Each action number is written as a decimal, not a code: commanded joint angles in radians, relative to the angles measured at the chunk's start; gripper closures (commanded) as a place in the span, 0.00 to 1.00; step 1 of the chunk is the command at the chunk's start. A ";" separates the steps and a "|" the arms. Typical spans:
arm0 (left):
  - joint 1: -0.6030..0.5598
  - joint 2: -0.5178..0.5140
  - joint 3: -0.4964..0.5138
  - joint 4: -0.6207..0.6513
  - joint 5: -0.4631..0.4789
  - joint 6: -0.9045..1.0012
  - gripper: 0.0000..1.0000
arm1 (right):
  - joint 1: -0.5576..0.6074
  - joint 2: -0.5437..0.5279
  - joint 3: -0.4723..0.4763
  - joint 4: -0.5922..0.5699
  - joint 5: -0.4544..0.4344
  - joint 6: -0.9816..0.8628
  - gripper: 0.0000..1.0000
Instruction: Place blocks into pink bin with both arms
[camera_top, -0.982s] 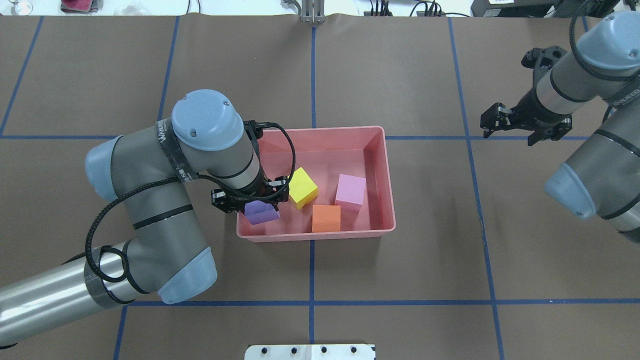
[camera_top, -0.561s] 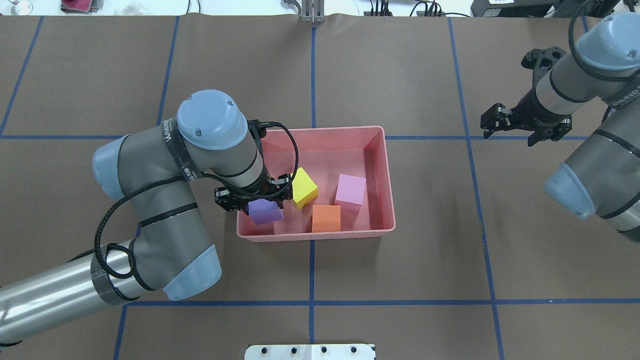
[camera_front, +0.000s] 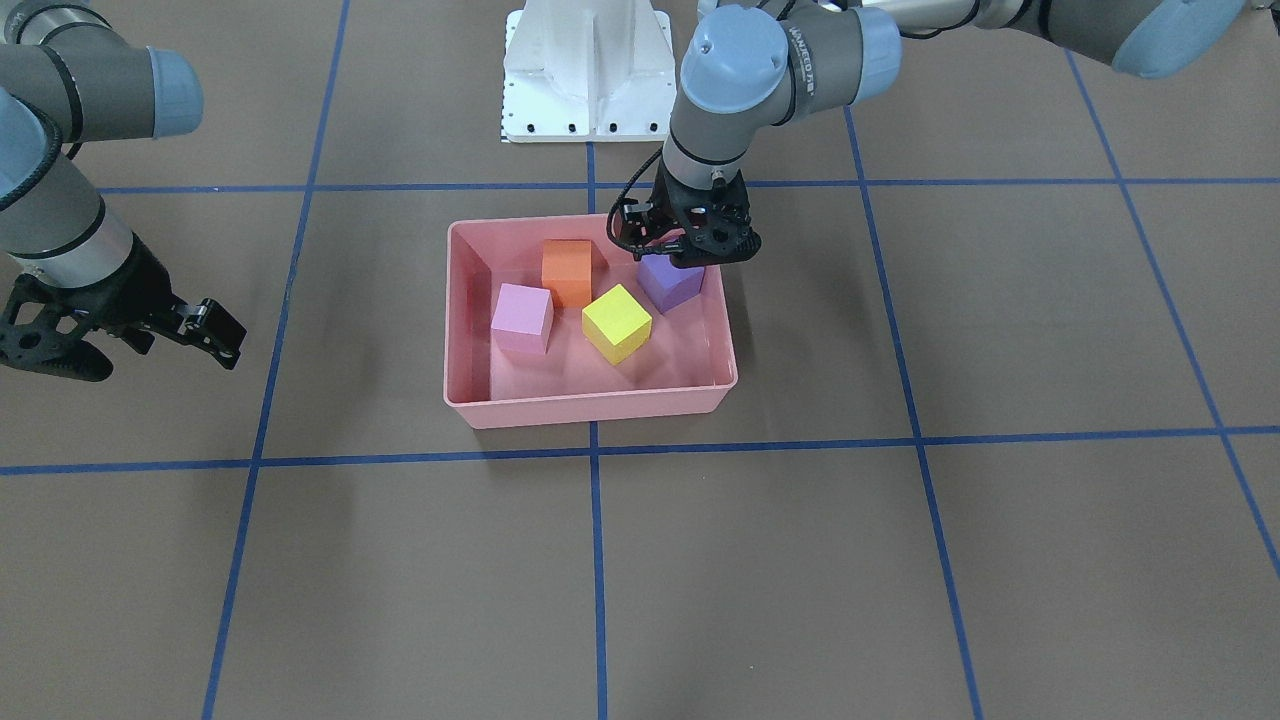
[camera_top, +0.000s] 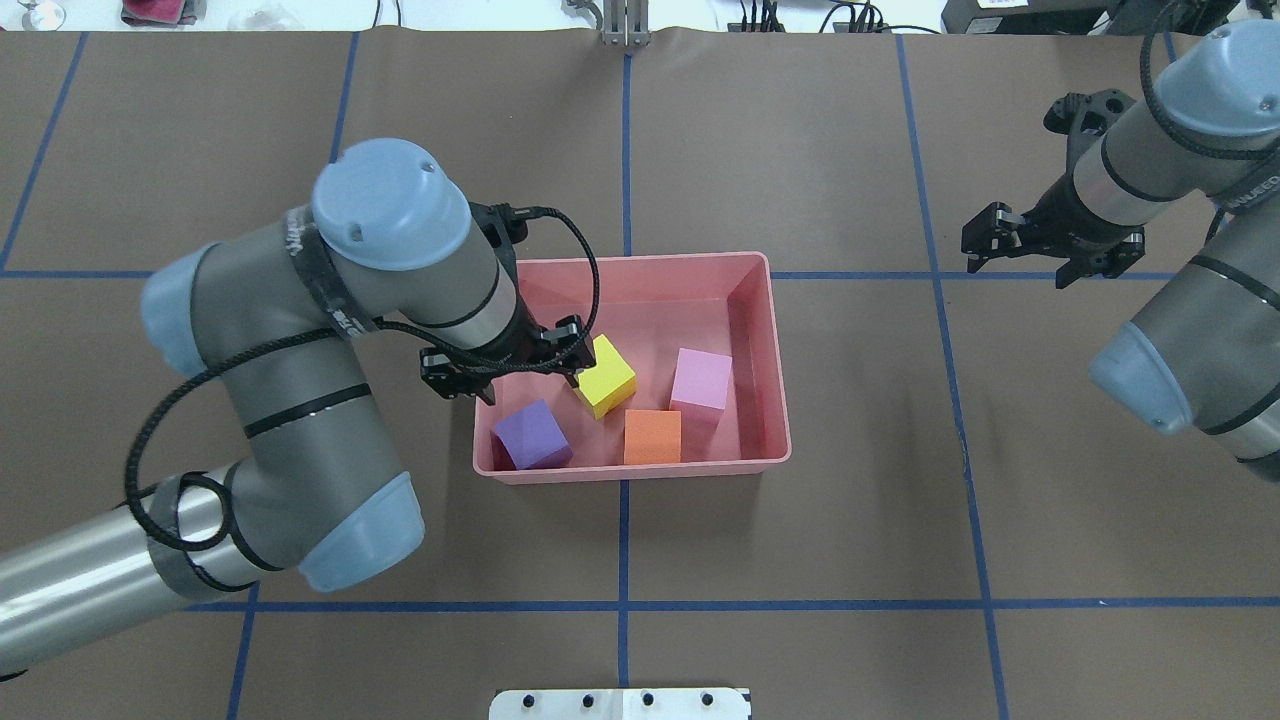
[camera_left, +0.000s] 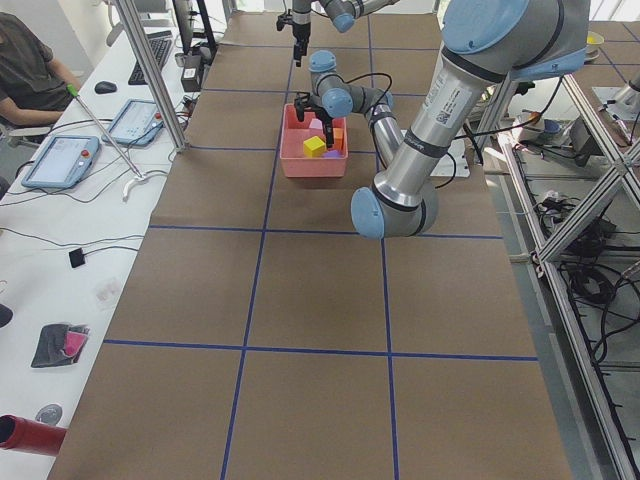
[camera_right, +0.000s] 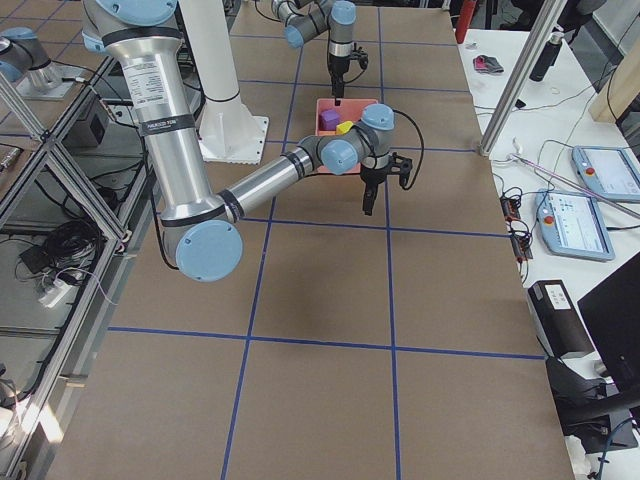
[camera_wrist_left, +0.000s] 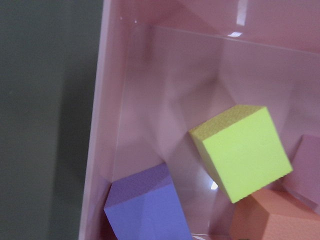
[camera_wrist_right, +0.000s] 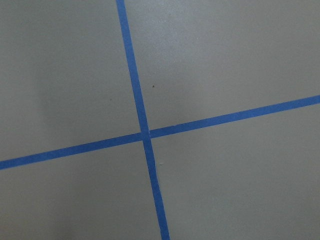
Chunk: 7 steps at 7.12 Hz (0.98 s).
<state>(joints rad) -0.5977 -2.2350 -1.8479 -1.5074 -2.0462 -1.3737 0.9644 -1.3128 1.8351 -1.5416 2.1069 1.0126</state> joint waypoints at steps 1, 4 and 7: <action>-0.130 0.113 -0.143 0.004 -0.011 0.098 0.01 | 0.074 -0.023 -0.002 0.001 0.004 -0.058 0.00; -0.472 0.470 -0.200 -0.008 -0.229 0.729 0.00 | 0.279 -0.152 -0.046 0.003 0.121 -0.395 0.00; -0.764 0.551 0.037 -0.008 -0.307 1.280 0.00 | 0.457 -0.201 -0.068 0.003 0.275 -0.572 0.00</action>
<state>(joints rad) -1.2571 -1.7017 -1.9156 -1.5151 -2.3276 -0.2909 1.3435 -1.4910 1.7704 -1.5386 2.3042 0.5091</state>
